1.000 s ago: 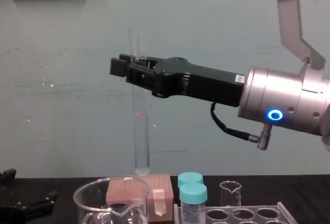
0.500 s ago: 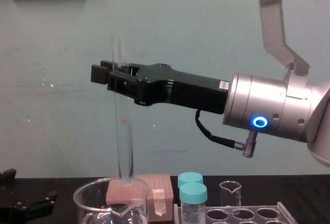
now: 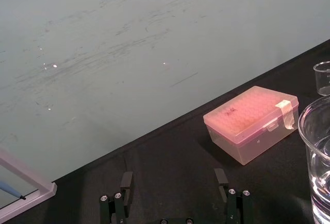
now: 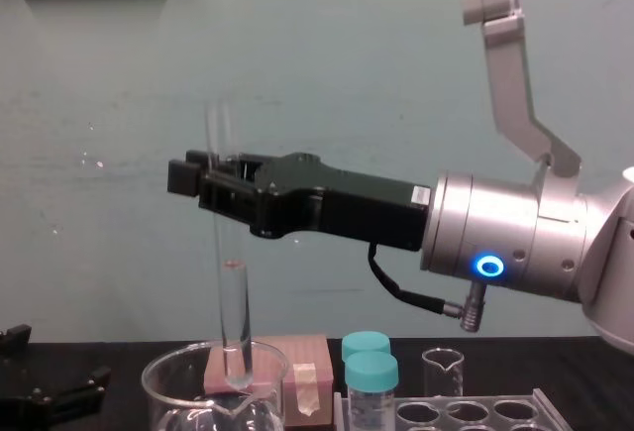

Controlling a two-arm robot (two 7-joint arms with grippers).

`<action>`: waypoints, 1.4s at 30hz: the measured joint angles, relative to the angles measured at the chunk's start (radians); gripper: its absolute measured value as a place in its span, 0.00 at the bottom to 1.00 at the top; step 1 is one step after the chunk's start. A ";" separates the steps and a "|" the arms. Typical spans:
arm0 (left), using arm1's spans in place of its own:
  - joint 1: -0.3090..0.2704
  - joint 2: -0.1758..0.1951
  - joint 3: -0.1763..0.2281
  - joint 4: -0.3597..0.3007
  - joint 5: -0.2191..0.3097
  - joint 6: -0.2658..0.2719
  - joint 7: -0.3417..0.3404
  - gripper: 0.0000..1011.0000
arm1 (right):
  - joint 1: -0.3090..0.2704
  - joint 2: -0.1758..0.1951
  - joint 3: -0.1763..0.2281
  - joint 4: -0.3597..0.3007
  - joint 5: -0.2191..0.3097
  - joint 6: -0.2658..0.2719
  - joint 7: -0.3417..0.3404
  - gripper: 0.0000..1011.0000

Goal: Hold the test tube with one hand and immerse one end into the beaker, then return it to the test tube rack.

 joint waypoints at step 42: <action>0.000 0.000 0.000 0.000 0.000 0.000 0.000 0.99 | -0.004 -0.066 0.000 0.130 -0.053 -0.043 -0.008 0.24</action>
